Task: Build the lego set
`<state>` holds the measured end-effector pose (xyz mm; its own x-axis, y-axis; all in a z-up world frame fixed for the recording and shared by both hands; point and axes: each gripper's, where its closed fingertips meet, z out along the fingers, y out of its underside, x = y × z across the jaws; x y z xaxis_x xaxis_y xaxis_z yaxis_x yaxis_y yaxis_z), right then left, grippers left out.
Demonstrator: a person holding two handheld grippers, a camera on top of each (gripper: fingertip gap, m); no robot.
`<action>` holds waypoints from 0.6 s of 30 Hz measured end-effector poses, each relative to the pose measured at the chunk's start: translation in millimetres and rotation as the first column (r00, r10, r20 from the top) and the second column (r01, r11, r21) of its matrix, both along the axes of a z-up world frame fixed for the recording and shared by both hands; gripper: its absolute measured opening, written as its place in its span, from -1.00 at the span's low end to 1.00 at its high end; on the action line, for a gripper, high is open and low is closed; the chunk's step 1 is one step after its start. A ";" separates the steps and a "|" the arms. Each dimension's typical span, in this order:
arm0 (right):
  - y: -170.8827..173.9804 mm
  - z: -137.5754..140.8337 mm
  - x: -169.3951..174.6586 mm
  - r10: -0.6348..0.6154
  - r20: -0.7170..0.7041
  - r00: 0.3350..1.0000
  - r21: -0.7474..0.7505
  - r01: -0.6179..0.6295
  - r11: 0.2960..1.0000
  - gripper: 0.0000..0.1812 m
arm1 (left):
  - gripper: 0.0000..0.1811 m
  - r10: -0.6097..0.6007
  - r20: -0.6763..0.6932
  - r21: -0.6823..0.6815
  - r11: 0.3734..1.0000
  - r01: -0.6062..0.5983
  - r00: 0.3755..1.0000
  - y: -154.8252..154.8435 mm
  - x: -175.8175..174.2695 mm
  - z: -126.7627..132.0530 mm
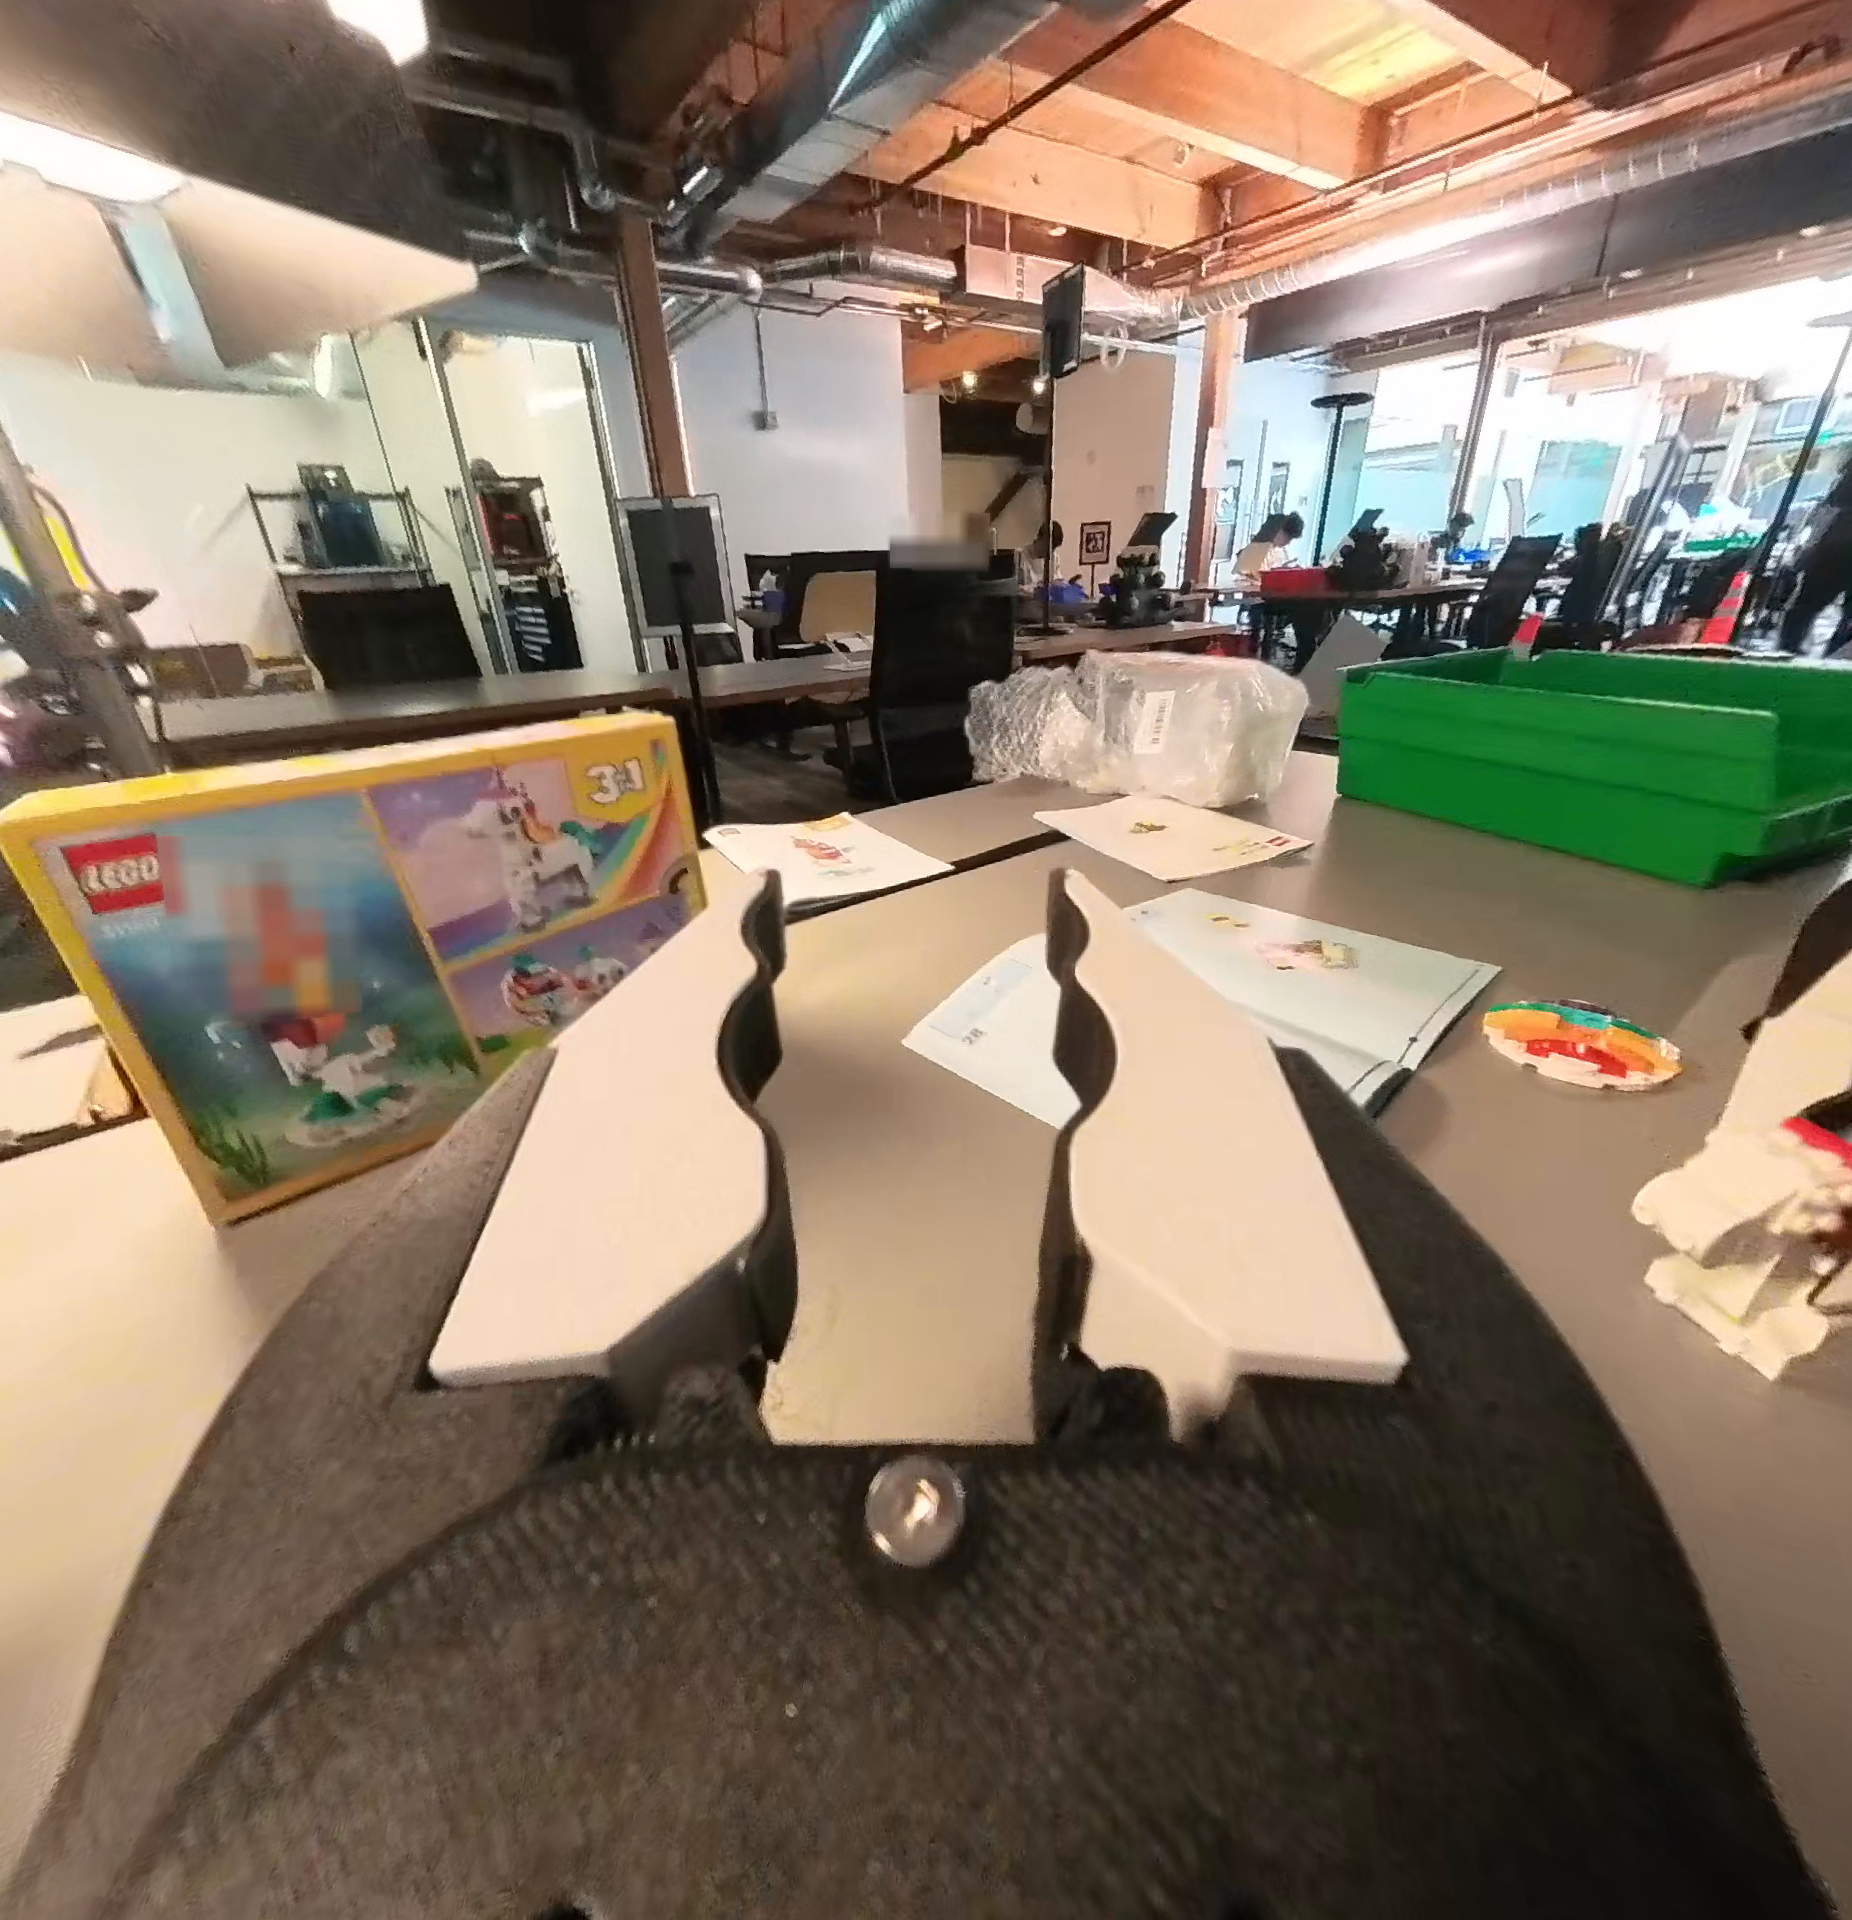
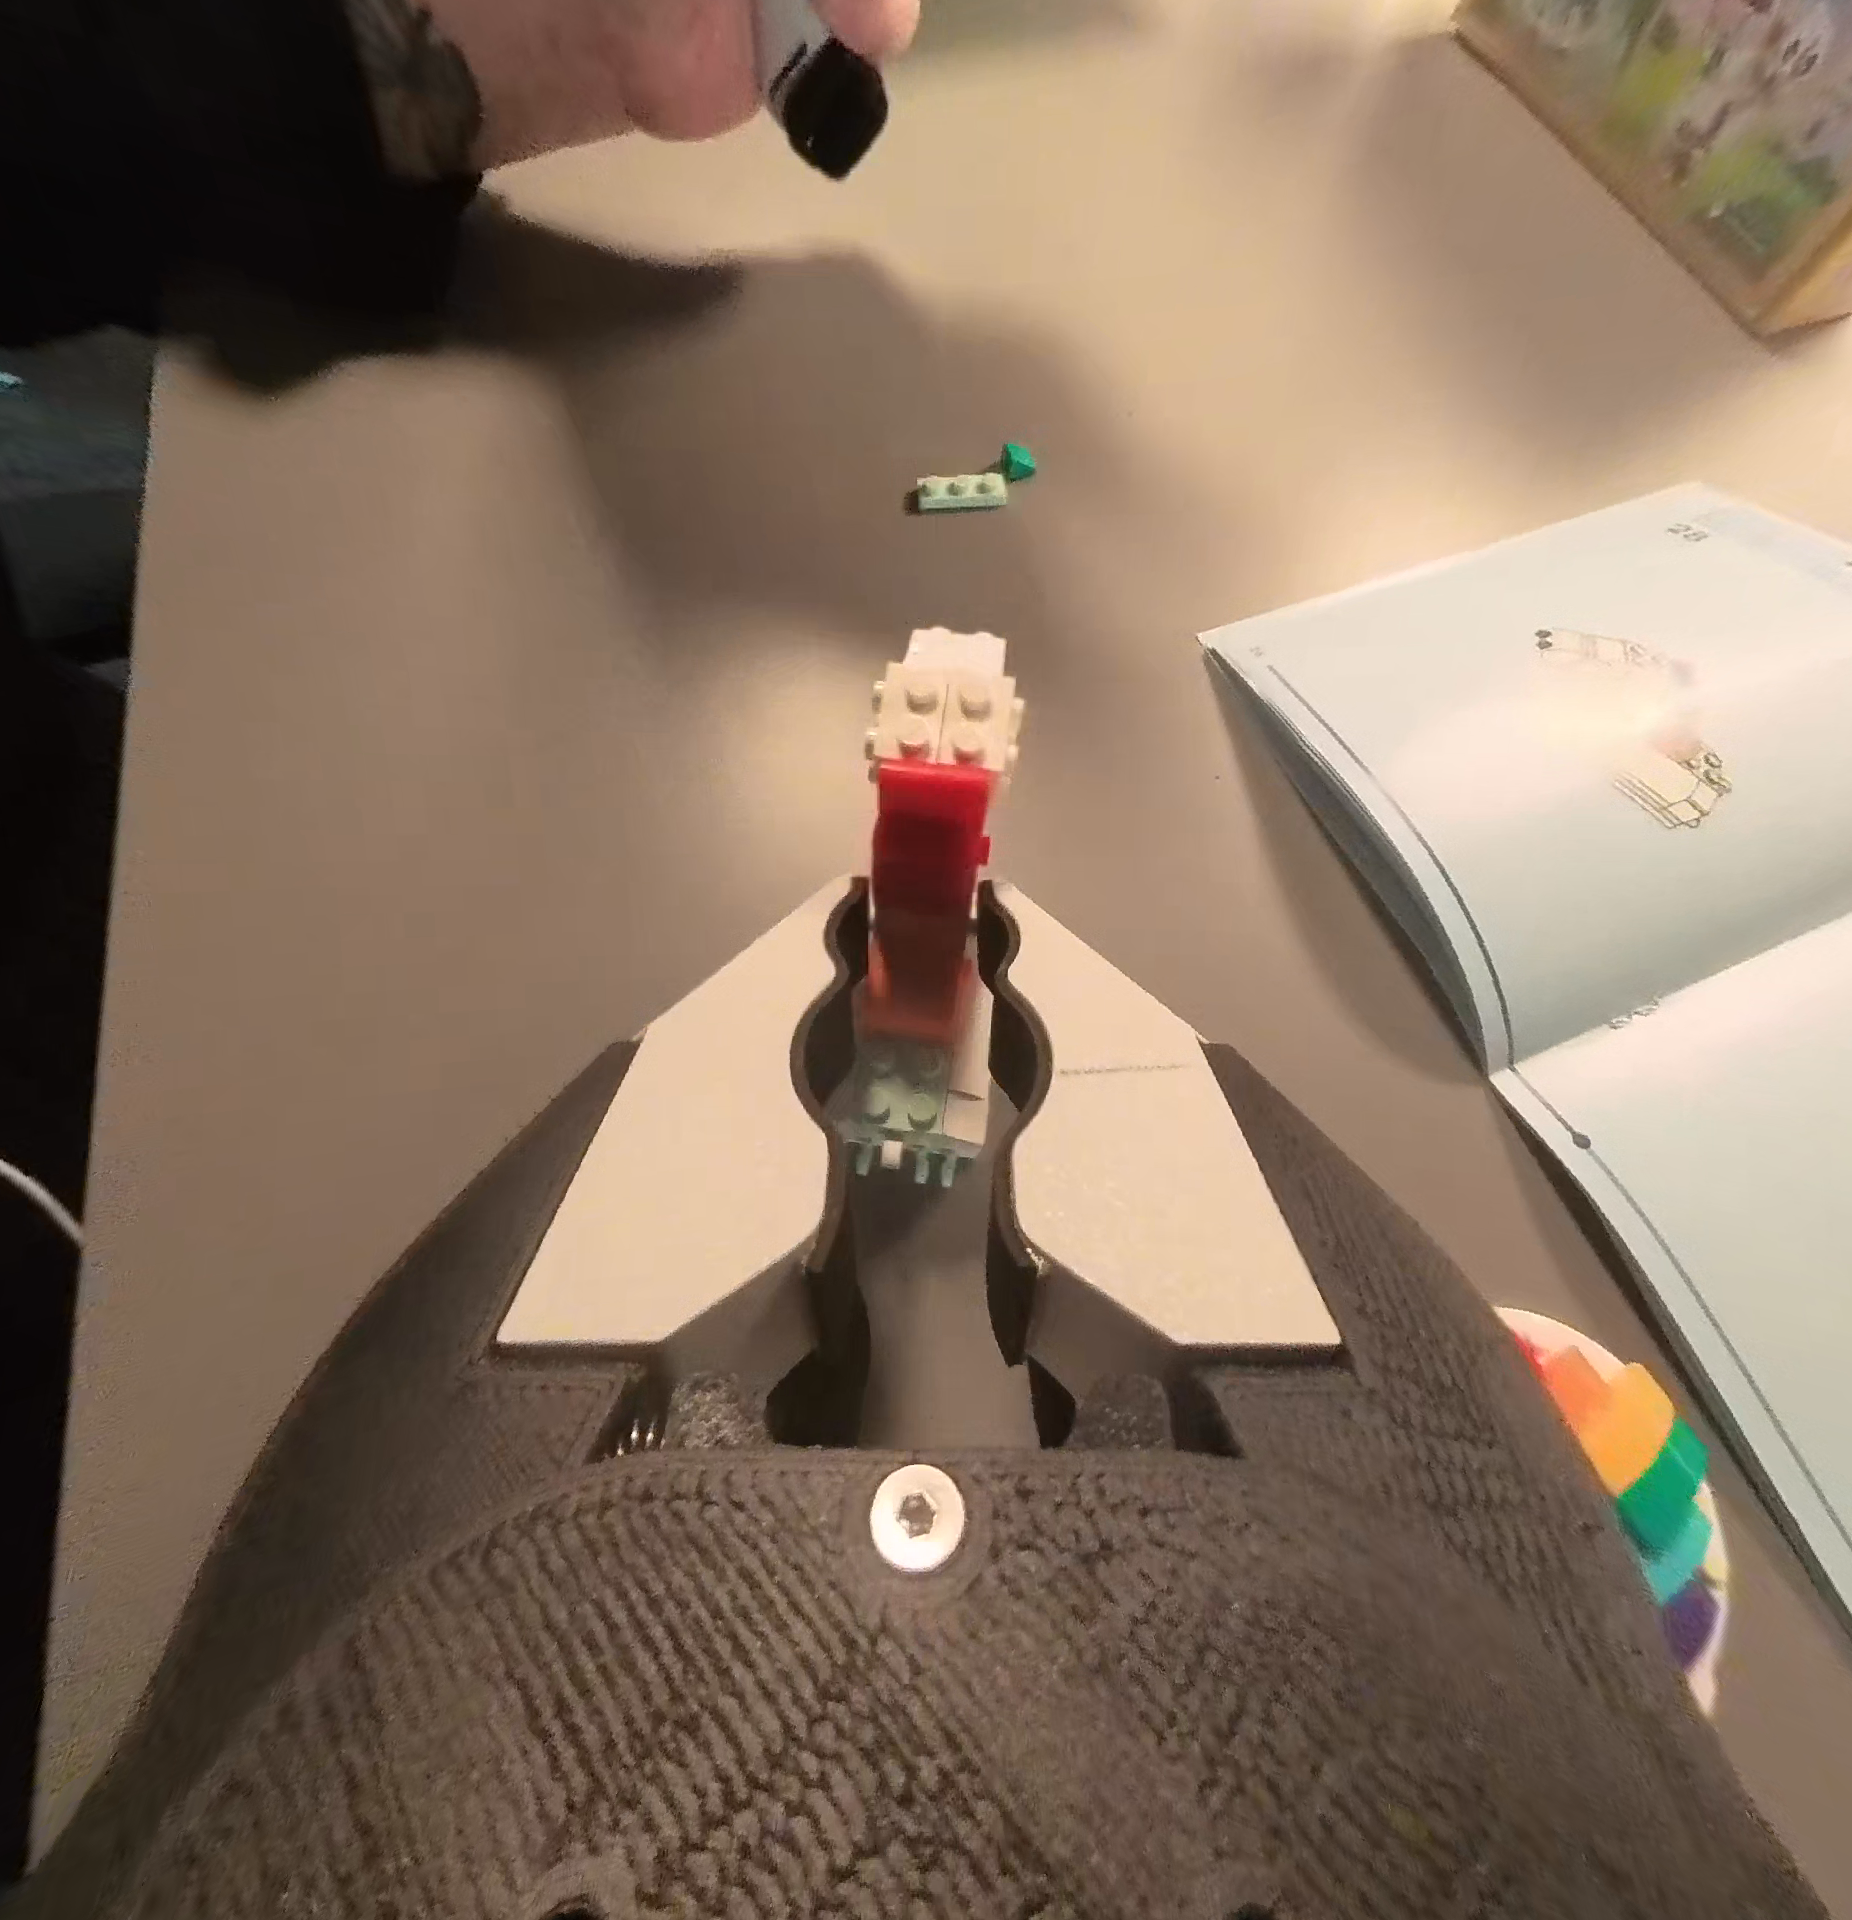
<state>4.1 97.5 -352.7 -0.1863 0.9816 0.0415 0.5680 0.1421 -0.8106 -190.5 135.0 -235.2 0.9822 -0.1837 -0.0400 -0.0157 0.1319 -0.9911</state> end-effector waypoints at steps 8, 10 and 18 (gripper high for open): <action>1.8 1.0 3.4 0.028 -0.037 0.999 -0.024 -0.028 0.999 -0.48 | -0.44 -0.035 0.021 -0.044 0.998 0.036 0.999 5.8 7.1 -12.1; 1.7 5.8 5.5 0.031 -0.080 0.996 -0.047 -0.035 0.998 -0.33 | -0.44 -0.036 0.026 -0.045 0.998 0.037 0.999 6.1 7.0 -12.8; 54.2 71.0 27.7 -0.130 -0.443 0.887 -0.058 0.116 0.992 -0.30 | -0.38 -0.053 0.065 -0.058 0.997 0.057 0.996 9.4 9.3 -19.0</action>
